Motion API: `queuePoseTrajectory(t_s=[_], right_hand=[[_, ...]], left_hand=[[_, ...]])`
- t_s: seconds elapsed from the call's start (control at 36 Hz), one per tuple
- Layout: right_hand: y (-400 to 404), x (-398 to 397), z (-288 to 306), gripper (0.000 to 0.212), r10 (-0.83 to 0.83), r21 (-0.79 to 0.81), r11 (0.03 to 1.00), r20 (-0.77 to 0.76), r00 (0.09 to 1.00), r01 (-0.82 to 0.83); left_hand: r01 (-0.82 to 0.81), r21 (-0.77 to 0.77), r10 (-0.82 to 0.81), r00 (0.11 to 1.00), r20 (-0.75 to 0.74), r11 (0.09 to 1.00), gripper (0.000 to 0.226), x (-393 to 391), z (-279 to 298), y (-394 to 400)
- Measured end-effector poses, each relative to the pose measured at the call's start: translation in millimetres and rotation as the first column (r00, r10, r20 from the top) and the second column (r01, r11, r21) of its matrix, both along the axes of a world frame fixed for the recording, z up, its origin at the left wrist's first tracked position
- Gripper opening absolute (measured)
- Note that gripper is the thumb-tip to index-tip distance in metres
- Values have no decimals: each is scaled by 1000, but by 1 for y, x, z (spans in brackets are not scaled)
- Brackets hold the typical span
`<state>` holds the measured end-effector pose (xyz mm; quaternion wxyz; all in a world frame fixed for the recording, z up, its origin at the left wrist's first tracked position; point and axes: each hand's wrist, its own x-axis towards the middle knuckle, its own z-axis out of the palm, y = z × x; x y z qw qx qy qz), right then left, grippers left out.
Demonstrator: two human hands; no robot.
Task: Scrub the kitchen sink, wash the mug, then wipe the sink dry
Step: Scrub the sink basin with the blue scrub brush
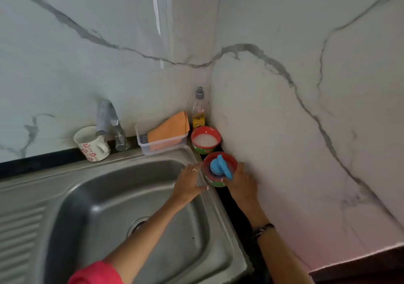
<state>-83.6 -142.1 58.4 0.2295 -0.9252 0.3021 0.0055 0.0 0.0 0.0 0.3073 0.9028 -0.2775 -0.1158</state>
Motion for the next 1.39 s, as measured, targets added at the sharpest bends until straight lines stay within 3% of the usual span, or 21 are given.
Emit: queuePoseTrajectory(t_s=[0.14,0.22,0.28,0.36,0.42,0.5,0.61,0.67,0.81,0.89,1.03,1.11,1.22,1.28,1.39], right_hand=[[-11,10,1,36,71,-49,996,-12,997,-71],[-16,10,7,32,98,-160,983,58,993,-88],[-19,8,9,28,97,-216,974,114,989,-70],[-22,8,14,30,120,-241,965,75,990,-98],[-26,7,18,33,137,-274,953,22,990,-125],[-28,6,24,35,147,-248,961,76,986,-124],[-31,14,37,34,156,-204,968,21,988,-148],[-32,24,44,34,156,-170,975,63,986,-144],[-27,74,50,43,152,-66,988,278,949,-140],[-28,115,36,40,169,8,984,239,956,-176],[-31,156,11,34,111,-16,994,53,992,-111],[-31,170,3,34,115,36,992,81,990,-118],[-29,173,0,36,224,195,950,121,967,-245],[-35,168,-2,33,260,157,951,58,964,-266],[-43,173,3,33,183,-22,983,1,983,-183]], left_hand=[[67,79,-66,998,-18,995,119,12,-1,-1],[86,63,-86,996,-15,994,144,22,-2,2],[65,68,-63,997,-39,996,128,32,-1,3],[2,6,-1,994,-113,1000,70,42,1,3],[-91,-103,71,981,-178,991,62,50,1,3],[-212,-150,179,962,-206,966,48,62,7,-1],[-223,-249,171,961,-216,943,37,74,20,-13],[-235,-236,192,962,-193,943,29,81,27,-20],[-250,-171,208,951,-228,953,25,105,28,-35],[-256,-143,223,952,-211,956,27,115,22,-37],[-248,-78,234,959,-157,966,31,124,16,-38],[-243,-66,230,960,-158,968,30,130,10,-39],[-235,-44,227,963,-144,971,36,133,11,-40],[-265,-6,261,952,-157,964,39,135,13,-42],[-289,71,297,943,-151,955,41,141,14,-43]])
